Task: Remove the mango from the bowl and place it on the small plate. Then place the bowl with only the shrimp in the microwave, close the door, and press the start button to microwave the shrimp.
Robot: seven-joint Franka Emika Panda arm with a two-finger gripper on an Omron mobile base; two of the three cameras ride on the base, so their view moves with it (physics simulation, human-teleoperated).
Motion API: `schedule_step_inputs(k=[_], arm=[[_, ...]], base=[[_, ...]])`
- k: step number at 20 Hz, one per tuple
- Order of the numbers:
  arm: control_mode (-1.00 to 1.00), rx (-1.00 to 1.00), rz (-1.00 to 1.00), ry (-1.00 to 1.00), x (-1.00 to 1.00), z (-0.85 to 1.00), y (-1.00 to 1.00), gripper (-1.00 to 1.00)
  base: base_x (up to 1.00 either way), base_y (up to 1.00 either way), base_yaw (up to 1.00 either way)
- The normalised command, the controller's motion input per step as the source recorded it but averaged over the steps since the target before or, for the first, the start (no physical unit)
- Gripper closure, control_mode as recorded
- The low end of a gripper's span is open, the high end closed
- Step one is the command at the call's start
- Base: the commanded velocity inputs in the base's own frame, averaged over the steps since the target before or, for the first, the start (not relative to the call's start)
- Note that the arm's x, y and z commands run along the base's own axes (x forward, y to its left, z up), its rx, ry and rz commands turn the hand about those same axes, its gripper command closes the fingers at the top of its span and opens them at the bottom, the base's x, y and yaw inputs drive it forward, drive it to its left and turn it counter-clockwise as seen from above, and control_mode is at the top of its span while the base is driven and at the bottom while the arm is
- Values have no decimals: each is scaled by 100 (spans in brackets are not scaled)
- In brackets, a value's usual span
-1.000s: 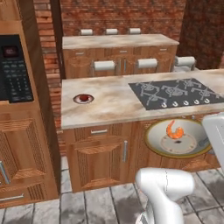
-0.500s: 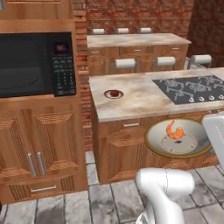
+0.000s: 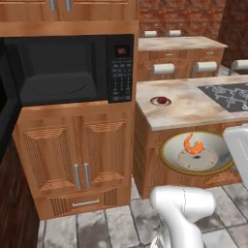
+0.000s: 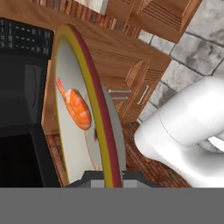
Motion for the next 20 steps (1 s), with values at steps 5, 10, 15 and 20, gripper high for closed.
schedule_step_inputs(k=[5, 10, 15, 20], arm=[[100, 0, 0, 0, 0, 0, 0, 100], [100, 0, 0, 0, 0, 0, 0, 100], [100, 0, 0, 0, 0, 0, 0, 100], [100, 0, 0, 0, 0, 0, 0, 100]], base=[[15, 66, 0], [30, 19, -1], [60, 15, -4], [39, 64, -2]])
